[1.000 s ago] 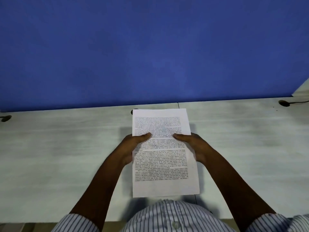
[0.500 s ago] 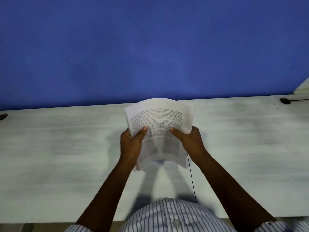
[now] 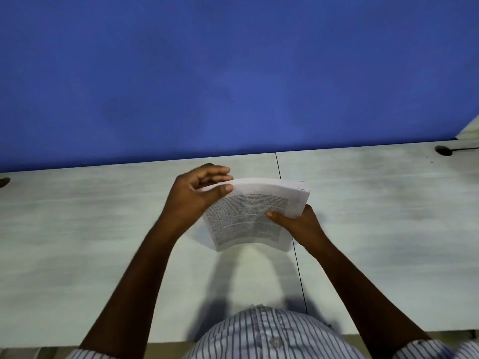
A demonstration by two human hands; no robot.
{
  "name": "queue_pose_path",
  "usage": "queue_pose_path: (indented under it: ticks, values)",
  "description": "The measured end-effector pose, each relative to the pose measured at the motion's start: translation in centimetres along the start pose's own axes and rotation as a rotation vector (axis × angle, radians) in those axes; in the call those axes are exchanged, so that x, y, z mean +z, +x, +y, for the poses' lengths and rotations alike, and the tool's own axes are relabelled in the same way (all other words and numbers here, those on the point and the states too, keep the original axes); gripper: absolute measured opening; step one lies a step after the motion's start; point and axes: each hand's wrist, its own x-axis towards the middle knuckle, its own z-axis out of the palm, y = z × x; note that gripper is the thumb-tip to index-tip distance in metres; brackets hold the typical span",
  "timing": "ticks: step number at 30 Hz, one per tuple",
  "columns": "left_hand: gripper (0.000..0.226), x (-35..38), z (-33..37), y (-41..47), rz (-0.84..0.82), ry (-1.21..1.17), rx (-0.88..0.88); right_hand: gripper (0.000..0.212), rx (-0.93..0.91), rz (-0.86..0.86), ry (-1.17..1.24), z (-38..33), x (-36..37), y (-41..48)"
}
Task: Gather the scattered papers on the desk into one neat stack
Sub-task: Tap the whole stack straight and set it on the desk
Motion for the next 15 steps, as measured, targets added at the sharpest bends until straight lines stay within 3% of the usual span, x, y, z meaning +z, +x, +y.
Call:
queue_pose_path:
  ticks: [2,6,8,11,15]
  values:
    - [0.042,-0.1,2.6,0.7,-0.062,0.224,0.088,0.025,0.008,-0.006,-0.014,0.0,-0.1,0.2]
    - [0.085,3.0,4.1,1.9,-0.138,0.897,0.268,0.028,0.008,-0.019,-0.035,0.2,-0.3,0.6]
    - [0.088,5.0,3.3,2.0,-0.192,1.097,0.286,0.031,0.009,-0.027,-0.039,0.3,-0.2,0.9]
    - [0.077,6.0,2.9,2.2,-0.219,1.216,0.254,0.032,0.008,-0.066,-0.056,0.2,-0.4,1.1]
    - [0.093,6.0,4.6,2.8,-0.259,1.162,0.240,0.025,-0.005,-0.087,-0.079,0.3,-0.6,1.3]
